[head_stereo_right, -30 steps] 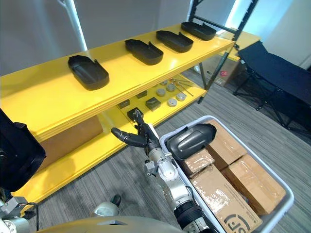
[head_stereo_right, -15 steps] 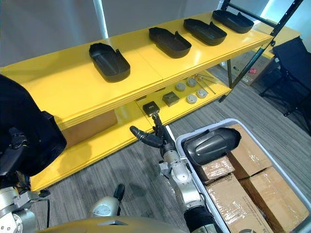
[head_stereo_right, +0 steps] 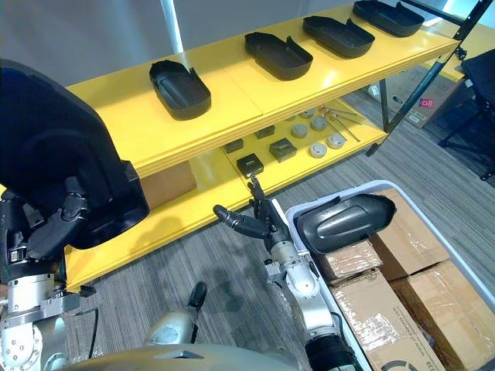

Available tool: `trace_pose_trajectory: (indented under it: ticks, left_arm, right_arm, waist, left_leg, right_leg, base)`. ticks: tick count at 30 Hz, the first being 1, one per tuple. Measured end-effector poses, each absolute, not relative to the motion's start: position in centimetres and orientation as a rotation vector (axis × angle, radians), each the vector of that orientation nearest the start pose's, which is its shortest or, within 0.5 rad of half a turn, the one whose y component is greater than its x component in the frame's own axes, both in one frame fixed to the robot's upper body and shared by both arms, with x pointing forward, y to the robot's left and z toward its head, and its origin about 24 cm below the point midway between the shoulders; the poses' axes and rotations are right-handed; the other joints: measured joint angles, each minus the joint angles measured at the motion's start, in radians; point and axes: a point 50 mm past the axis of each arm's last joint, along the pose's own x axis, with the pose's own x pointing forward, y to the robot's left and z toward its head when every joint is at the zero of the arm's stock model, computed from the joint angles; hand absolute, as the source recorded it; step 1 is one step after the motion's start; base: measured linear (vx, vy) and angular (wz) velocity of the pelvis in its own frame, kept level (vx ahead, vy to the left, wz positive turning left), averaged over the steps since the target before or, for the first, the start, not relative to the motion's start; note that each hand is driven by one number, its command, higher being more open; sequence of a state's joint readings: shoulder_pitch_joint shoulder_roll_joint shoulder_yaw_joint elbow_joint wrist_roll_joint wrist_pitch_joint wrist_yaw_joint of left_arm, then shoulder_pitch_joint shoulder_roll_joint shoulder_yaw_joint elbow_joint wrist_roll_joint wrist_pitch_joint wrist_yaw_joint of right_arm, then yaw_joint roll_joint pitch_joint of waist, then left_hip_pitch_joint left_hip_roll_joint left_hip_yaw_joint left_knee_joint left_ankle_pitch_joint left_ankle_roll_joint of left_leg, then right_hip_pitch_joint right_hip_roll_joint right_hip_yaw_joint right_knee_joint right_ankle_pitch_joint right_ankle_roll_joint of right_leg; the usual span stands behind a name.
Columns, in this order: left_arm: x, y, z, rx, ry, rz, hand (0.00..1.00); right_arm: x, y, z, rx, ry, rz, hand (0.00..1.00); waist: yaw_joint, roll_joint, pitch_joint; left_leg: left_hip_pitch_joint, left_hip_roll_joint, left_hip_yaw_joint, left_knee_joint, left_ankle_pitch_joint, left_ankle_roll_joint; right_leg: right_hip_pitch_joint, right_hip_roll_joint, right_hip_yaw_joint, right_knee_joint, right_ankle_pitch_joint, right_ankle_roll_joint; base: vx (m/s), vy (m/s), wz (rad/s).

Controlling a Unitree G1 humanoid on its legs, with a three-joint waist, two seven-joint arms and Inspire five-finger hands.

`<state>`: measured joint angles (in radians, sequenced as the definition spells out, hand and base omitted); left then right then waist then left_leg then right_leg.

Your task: Walk over and take three plastic housings, then place them on the shelf

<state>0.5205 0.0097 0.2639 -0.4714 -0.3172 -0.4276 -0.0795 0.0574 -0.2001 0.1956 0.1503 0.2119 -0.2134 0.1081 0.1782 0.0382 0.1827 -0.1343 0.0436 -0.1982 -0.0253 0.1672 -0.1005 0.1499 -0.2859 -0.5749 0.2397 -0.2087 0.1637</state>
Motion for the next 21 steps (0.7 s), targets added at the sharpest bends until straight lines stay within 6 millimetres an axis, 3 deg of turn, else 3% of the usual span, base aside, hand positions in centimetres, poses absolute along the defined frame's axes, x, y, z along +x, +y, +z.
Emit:
trace_pose_trajectory:
  ticks: [3,7,10,11,12,13,14,15,16,17,18,19,20,21]
  left_arm:
    - [12.5,24.3,10.2,-0.013,-0.47,0.355,0.0]
    - [12.1,25.3,10.8,0.033,-0.492,0.387,0.0]
    - [11.9,26.1,11.5,0.072,-0.535,0.412,0.0]
    - [11.9,26.2,11.7,0.07,-0.548,0.428,0.0]
    - [12.0,26.3,11.7,0.067,-0.551,0.444,0.0]
    - [12.0,26.4,11.7,0.067,-0.551,0.448,0.0]
    - [12.0,26.5,11.9,0.069,-0.557,0.451,0.0]
    - [12.6,26.7,12.1,0.054,-0.579,0.45,0.0]
    - [13.1,26.7,12.4,0.035,-0.6,0.446,0.0]
    - [13.6,26.8,12.6,0.026,-0.618,0.443,0.0]
    - [14.9,26.8,13.0,0.015,-0.645,0.425,0.0]
    - [15.8,26.8,12.9,0.005,-0.645,0.414,0.0]
    - [16.6,26.8,13.0,0.005,-0.643,0.397,0.0]
    - [16.6,26.8,12.9,0.008,-0.639,0.394,0.0]
  right_arm:
    - [24.0,-13.4,2.3,0.071,-0.047,0.255,1.0]
    - [24.3,-12.6,3.4,0.108,-0.121,0.215,1.0]
    - [24.3,-12.1,4.3,0.118,-0.184,0.2,1.0]
    - [24.6,-11.8,4.6,0.118,-0.196,0.203,1.0]
    - [24.8,-11.5,4.7,0.112,-0.205,0.204,1.0]
    - [24.9,-11.4,4.8,0.103,-0.211,0.205,1.0]
    - [25.0,-11.2,5.1,0.093,-0.225,0.212,1.0]
    - [25.7,-11.4,5.9,0.06,-0.261,0.238,1.0]
    - [26.3,-11.8,6.7,0.024,-0.294,0.249,1.0]
    - [26.7,-12.2,7.4,0.0,-0.323,0.251,1.0]
    - [27.3,-13.3,8.8,-0.041,-0.384,0.233,1.0]
    - [27.6,-14.3,9.9,-0.068,-0.425,0.204,1.0]
    - [27.7,-15.5,11.3,-0.098,-0.485,0.158,1.0]
    - [27.6,-16.2,12.1,-0.106,-0.521,0.135,1.0]
  waist:
    - [0.016,-0.032,0.02]
    - [0.045,-0.048,0.029]
    - [0.05,-0.061,0.025]
    - [0.055,-0.062,0.025]
    - [0.054,-0.06,0.026]
    - [0.05,-0.054,0.027]
    - [0.04,-0.041,0.033]
    - [0.03,-0.028,0.038]
    - [0.016,-0.016,0.04]
    - [0.004,-0.011,0.043]
    - [-0.021,-0.004,0.047]
    - [-0.039,0.0,0.049]
    - [-0.052,-0.02,0.041]
    - [-0.052,-0.023,0.04]
  left_leg:
    - [-0.041,-0.033,-0.014,0.111,-0.053,-0.009]
    - [-0.08,-0.072,-0.038,0.22,-0.135,0.003]
    - [-0.096,-0.076,-0.02,0.211,-0.135,0.006]
    - [-0.093,-0.081,-0.02,0.207,-0.128,0.02]
    - [-0.068,-0.088,-0.032,0.184,-0.126,0.038]
    - [-0.049,-0.087,-0.042,0.168,-0.125,0.049]
    - [-0.027,-0.081,-0.069,0.151,-0.119,0.069]
    - [0.003,-0.069,-0.098,0.139,-0.116,0.075]
    - [0.003,-0.062,-0.117,0.147,-0.117,0.073]
    - [0.002,-0.061,-0.138,0.151,-0.119,0.071]
    - [-0.006,-0.066,-0.185,0.156,-0.119,0.071]
    - [-0.015,-0.071,-0.205,0.164,-0.12,0.069]
    - [-0.017,-0.087,-0.219,0.161,-0.12,0.069]
    - [-0.018,-0.097,-0.219,0.156,-0.119,0.069]
  right_leg:
    - [0.015,-0.03,-0.021,0.042,-0.013,-0.002]
    - [0.036,-0.062,-0.044,0.118,0.005,-0.003]
    - [-0.026,-0.081,0.072,0.233,0.065,0.016]
    - [-0.068,-0.091,0.144,0.31,0.104,0.01]
    - [-0.114,-0.116,0.175,0.414,0.178,-0.003]
    - [-0.14,-0.13,0.183,0.469,0.212,-0.01]
    - [-0.166,-0.125,0.201,0.53,0.137,-0.037]
    - [-0.215,-0.079,0.233,0.533,-0.011,-0.092]
    - [-0.239,-0.024,0.27,0.473,-0.043,-0.113]
    - [-0.251,0.013,0.308,0.425,-0.055,-0.122]
    - [-0.273,0.082,0.4,0.328,-0.058,-0.124]
    - [-0.277,0.119,0.447,0.26,-0.049,-0.108]
    - [-0.274,0.134,0.469,0.194,-0.046,-0.106]
    - [-0.271,0.133,0.464,0.169,-0.05,-0.114]
  base:
    - [0.03,0.019,0.17]
    - [0.02,0.062,0.45]
    - [0.02,0.069,0.58]
    - [0.09,0.07,0.33]
    - [0.1,0.068,0.33]
    - [0.11,0.043,0.35]
    - [0.11,-0.024,0.39]
    - [0.09,-0.03,0.45]
    - [0.07,-0.015,0.48]
    - [0.01,-0.036,0.78]
    - [0.0,-0.114,1.08]
    - [0.0,-0.197,1.45]
    - [0.01,-0.21,1.19]
    - [0.03,-0.275,1.16]
